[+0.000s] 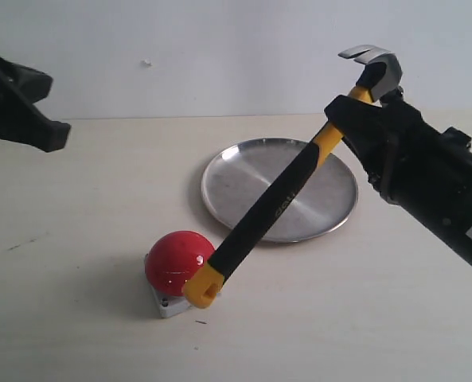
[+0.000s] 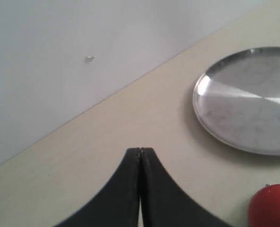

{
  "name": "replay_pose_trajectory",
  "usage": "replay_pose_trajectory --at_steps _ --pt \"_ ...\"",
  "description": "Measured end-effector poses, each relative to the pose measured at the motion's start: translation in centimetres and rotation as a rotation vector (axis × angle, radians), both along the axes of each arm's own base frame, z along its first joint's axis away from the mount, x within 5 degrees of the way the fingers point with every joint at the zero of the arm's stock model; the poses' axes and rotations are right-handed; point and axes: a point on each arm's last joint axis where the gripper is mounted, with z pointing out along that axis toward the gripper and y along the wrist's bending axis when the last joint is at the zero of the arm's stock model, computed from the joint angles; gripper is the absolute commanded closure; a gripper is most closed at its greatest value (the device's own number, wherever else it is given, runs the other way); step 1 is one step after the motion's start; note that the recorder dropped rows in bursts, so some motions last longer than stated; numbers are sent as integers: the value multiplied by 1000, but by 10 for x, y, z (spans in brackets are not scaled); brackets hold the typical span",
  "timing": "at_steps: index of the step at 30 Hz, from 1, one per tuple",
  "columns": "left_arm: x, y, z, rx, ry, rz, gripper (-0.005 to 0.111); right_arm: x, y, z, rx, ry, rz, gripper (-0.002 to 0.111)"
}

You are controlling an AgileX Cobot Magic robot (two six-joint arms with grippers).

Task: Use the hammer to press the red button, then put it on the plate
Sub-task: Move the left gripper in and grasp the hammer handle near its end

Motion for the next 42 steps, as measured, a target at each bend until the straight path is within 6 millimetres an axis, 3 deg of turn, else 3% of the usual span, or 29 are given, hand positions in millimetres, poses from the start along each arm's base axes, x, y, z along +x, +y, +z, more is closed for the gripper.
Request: replay_pose_trajectory --at_steps 3,9,13,15,16,18,21,42 --pt "10 -32 -4 141 112 -81 106 9 2 3 -28 19 -30 108" --pt "13 -64 6 224 500 -245 106 15 4 2 -53 39 -43 108" --pt "-1 -96 2 131 678 -618 98 17 5 -4 -65 63 -49 108" --pt "-5 -109 2 50 684 -729 86 18 5 -7 -69 79 -56 108" --pt "-3 -112 1 27 679 -733 72 19 4 -8 -67 82 -60 108" --pt "3 -115 -4 -8 679 -691 47 19 4 -8 -67 90 -65 108" --pt "10 -120 -11 -35 684 -644 25 19 4 -8 -67 90 -66 108" --pt "41 -141 -81 30 775 -613 26 19 4 -8 -64 92 -68 108"
